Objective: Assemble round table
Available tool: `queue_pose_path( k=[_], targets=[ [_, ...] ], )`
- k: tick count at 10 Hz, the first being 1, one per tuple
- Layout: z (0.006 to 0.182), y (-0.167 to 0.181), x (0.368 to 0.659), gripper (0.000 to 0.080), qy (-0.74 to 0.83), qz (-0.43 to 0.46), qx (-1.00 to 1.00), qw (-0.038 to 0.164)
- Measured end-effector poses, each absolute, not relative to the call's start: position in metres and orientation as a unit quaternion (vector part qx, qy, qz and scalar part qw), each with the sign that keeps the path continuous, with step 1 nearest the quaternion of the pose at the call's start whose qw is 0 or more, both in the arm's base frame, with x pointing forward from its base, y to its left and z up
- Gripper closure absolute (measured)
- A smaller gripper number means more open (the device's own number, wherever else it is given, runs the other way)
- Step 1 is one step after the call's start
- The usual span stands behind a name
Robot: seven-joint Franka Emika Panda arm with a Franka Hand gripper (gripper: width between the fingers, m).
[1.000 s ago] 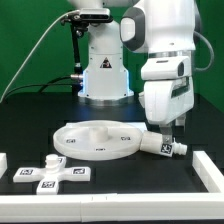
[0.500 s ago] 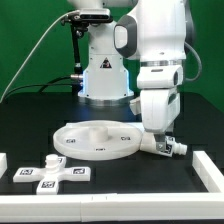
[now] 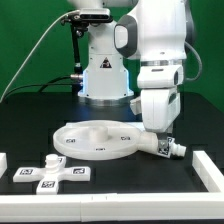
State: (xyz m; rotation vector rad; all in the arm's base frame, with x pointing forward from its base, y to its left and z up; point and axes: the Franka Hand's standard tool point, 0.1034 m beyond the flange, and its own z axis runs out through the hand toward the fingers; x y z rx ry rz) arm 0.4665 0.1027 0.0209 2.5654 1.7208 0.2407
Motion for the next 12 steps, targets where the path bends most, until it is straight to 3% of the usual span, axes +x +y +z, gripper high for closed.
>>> queue_pose_path(
  k=[4,10,11,12],
  targets=[
    [0.024,0.147,0.442,0.0475,0.524,0.076,0.848,0.008],
    [0.020,0.135,0.445,0.0476,0.529,0.082,0.844,0.009],
    [0.020,0.137,0.445,0.0397,0.531,0.082,0.844,0.009],
    [0.020,0.137,0.445,0.0263,0.531,0.082,0.844,0.009]
  ],
)
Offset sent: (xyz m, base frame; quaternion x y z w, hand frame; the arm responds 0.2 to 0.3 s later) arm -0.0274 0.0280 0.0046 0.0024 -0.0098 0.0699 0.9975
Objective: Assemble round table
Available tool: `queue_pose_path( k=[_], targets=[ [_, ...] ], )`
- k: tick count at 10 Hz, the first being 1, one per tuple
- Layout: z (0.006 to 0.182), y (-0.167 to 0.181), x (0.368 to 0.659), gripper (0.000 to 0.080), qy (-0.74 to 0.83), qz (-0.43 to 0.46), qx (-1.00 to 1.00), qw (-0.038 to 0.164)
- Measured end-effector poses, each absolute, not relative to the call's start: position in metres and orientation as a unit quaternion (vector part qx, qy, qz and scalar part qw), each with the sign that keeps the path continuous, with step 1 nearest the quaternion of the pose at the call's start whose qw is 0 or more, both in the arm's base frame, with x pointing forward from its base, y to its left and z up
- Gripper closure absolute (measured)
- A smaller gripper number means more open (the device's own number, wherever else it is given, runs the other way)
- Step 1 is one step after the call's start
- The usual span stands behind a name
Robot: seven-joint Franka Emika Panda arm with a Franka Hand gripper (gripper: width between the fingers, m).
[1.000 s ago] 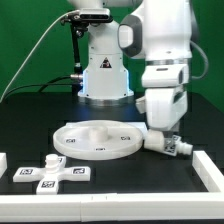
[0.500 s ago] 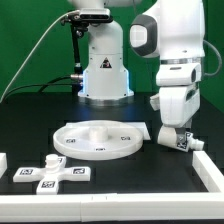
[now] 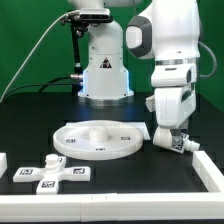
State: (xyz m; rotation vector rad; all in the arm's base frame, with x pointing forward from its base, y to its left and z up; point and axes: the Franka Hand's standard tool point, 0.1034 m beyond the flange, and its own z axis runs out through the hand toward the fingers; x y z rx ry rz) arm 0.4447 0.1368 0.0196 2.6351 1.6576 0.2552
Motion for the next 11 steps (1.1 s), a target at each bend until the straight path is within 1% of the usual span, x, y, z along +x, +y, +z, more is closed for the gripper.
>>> queue_pose_path(
  k=[1,2,3,5,6,7,11],
  targets=[
    [0.021,0.136,0.445,0.0263,0.531,0.079,0.844,0.010],
    [0.031,0.132,0.446,0.0168,0.530,0.069,0.845,0.013],
    [0.043,0.125,0.449,0.0168,0.536,0.063,0.842,0.018],
    [0.075,0.091,0.456,0.0151,0.546,0.045,0.836,0.032],
    [0.087,0.075,0.455,0.0151,0.549,0.047,0.834,0.038],
    [0.091,0.063,0.454,0.0150,0.548,0.047,0.834,0.041],
    [0.088,0.063,0.454,0.0150,0.547,0.047,0.835,0.040]
  ],
)
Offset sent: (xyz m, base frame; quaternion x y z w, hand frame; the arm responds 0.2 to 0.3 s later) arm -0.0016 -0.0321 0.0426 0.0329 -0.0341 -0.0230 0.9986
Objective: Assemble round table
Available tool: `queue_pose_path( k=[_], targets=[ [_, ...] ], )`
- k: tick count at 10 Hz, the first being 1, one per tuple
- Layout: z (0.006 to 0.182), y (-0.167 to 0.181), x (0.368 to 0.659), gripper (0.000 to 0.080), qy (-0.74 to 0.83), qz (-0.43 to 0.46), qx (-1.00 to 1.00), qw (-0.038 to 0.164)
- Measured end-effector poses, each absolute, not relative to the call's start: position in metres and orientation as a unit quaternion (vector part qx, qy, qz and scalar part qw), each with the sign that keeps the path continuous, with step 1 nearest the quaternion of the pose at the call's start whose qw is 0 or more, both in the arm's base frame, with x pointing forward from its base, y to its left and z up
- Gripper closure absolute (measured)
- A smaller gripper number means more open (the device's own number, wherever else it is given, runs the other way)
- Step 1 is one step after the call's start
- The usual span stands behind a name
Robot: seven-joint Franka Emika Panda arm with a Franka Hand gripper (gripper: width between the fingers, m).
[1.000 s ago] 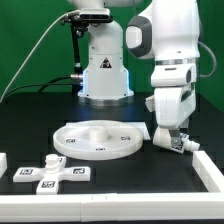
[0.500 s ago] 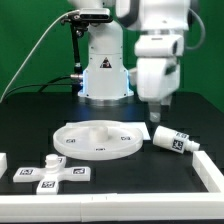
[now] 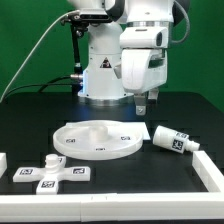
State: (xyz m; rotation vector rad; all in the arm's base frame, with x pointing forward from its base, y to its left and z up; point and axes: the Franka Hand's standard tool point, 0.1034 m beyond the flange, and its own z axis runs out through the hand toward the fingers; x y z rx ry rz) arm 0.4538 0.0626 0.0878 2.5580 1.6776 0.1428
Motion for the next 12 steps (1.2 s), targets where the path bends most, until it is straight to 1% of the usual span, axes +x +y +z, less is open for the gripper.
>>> queue_pose_path(
  k=[1,2,3,4,5,6,9,10,11,12],
  targets=[
    [0.087,0.057,0.452,0.0150,0.546,0.045,0.836,0.039],
    [0.083,0.028,0.439,0.0150,0.525,0.036,0.850,0.030],
    [0.076,-0.001,0.424,0.0150,0.502,0.042,0.863,0.031],
    [0.062,-0.029,0.408,0.0150,0.499,0.040,0.865,0.031],
    [0.050,-0.053,0.401,0.0150,0.497,0.028,0.867,0.026],
    [0.046,-0.059,0.402,0.0150,0.489,0.021,0.872,0.019],
    [0.043,-0.056,0.401,0.0150,0.487,0.019,0.873,0.016],
    [0.030,-0.053,0.395,0.0150,0.484,0.002,0.875,0.003],
    [0.028,-0.067,0.409,0.0150,0.474,-0.010,0.881,-0.002],
    [0.028,-0.078,0.420,0.0150,0.465,0.000,0.885,0.007]
  ],
)
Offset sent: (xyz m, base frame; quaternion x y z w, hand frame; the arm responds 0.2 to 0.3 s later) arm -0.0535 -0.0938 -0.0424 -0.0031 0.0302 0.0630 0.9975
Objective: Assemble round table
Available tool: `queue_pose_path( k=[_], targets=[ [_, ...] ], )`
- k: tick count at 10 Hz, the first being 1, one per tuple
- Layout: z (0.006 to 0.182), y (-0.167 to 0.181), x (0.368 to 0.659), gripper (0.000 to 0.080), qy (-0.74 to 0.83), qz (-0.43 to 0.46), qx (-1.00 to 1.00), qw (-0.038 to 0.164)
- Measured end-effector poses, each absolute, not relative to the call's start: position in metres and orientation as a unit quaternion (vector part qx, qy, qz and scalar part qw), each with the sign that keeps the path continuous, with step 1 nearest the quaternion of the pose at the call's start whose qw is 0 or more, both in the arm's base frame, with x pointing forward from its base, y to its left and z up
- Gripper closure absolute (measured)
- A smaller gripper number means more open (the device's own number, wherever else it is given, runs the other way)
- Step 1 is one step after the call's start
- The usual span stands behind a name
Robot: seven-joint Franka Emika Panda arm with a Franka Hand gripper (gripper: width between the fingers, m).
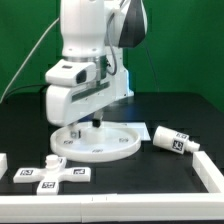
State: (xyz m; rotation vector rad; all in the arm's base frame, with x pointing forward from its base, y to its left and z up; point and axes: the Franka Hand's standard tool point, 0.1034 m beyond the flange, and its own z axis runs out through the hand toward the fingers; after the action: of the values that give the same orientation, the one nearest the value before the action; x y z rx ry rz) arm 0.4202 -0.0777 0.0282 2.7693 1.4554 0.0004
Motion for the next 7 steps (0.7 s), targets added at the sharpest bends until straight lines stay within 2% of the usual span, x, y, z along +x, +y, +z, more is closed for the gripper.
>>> queue_pose_path(
  k=[1,2,3,6,7],
  targets=[
    [0.031,-0.063,0.415,0.0150,0.459,0.013,0.888,0.013],
    [0.034,-0.031,0.389,0.0150,0.481,0.025,0.876,0.014],
    [0.032,-0.032,0.377,0.0150,0.487,0.009,0.873,0.006],
    [0.041,-0.029,0.382,0.0150,0.487,0.009,0.874,0.007],
    [0.039,-0.034,0.384,0.0150,0.488,0.008,0.873,0.008]
  ],
)
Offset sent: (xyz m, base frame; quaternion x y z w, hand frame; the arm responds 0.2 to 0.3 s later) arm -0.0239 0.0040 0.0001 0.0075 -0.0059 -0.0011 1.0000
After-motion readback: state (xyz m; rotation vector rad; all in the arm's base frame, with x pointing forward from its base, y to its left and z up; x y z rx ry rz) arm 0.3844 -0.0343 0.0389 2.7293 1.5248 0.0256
